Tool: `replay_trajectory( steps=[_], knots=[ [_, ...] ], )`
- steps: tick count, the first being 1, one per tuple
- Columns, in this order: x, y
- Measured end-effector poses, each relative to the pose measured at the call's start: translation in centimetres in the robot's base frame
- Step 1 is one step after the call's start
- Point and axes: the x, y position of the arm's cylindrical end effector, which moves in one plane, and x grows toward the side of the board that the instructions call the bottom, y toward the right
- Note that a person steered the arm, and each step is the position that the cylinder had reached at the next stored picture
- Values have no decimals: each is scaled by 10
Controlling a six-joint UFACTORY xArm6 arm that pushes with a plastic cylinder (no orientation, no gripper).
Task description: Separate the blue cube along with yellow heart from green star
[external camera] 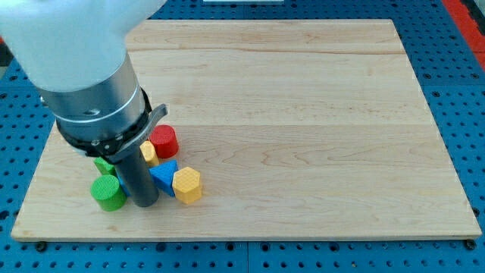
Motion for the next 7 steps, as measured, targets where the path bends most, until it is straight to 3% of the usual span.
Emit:
replay_trajectory(
  steps=[3,7],
  knots=[
    [-32,-10],
    [53,1]
  ],
)
